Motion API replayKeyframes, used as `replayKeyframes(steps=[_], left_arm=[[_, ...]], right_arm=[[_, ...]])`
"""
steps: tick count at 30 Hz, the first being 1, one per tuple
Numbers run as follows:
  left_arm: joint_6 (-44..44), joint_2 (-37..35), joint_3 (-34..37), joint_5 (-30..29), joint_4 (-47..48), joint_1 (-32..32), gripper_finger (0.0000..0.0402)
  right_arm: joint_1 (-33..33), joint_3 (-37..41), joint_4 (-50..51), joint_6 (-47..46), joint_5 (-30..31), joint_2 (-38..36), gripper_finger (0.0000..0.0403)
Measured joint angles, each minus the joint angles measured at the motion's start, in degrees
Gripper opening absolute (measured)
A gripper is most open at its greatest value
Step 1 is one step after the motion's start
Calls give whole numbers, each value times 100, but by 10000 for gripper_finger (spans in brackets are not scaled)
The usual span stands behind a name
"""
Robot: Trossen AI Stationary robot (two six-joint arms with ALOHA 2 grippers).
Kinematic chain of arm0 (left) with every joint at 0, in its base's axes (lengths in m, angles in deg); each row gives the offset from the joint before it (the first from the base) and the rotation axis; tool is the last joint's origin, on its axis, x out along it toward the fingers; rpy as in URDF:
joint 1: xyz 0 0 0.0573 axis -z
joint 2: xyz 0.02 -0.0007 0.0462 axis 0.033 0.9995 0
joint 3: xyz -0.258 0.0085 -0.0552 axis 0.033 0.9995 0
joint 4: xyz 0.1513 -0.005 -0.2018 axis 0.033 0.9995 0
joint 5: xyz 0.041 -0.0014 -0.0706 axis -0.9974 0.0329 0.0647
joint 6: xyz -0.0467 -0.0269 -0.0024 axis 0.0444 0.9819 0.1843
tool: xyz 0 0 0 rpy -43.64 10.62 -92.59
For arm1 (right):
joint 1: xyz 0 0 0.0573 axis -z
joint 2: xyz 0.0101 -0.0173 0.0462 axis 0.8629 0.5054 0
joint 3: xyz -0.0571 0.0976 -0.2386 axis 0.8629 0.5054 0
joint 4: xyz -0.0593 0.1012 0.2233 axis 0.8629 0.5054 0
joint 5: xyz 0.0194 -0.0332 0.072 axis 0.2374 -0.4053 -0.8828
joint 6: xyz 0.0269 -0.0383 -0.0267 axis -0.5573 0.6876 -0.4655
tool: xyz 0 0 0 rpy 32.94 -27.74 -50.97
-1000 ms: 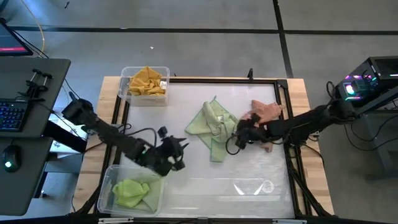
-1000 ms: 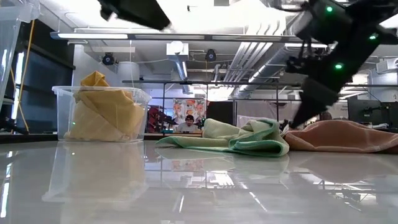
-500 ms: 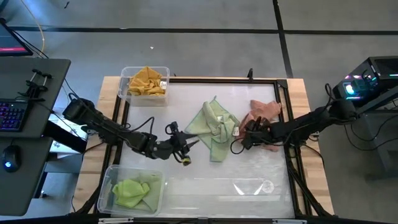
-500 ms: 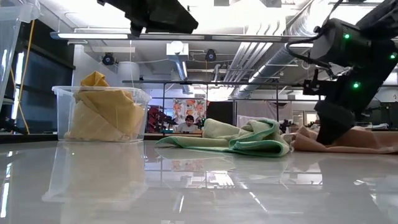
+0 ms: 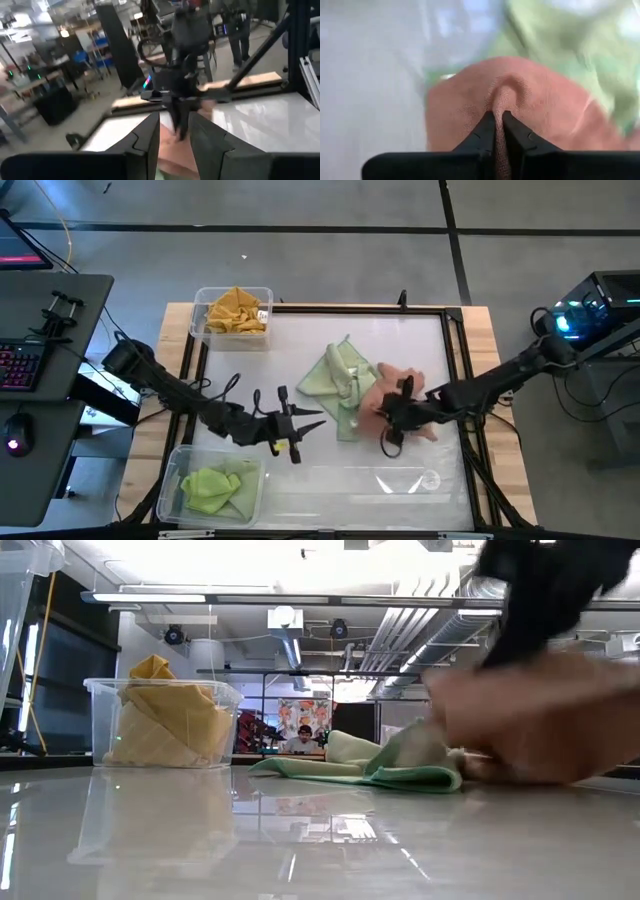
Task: Sort towels by color in basket
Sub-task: Put the dark orange towel into the top transparent bin
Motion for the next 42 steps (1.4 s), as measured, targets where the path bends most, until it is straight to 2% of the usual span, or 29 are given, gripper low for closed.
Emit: replayKeyframes(steps=[4,8,10,12,18,22,29,36,38,42], left_arm=[[-60,30,-2,0,-9,7,92],[4,90,-1,-1,66,-64,92],[30,108,-2,-4,76,-97,92],[83,109,0,10,84,-110,92],[341,111,-2,86,172,-133,92],[455,110,0,87,377,-137,92],[654,111,0,87,485,-207,92],[799,111,0,92,548,-219,92],[804,110,0,92,553,-218,92],[849,111,0,94,585,-216,92]], right_arm=[[-456,-377,-605,998,-196,-12,14],[-644,-336,-1498,1730,-1276,-12,14],[-642,-249,-1623,1799,-1495,-10,12],[-569,-225,-1499,1671,-1196,25,13],[-375,-225,-451,982,388,25,20],[-381,-222,303,447,902,25,22],[-381,-818,2351,-674,1100,-179,35],[-380,-1194,4170,-2177,1330,-349,122],[-379,-1060,4232,-2492,1238,-351,150],[-441,-532,3700,-2742,571,-349,194]])
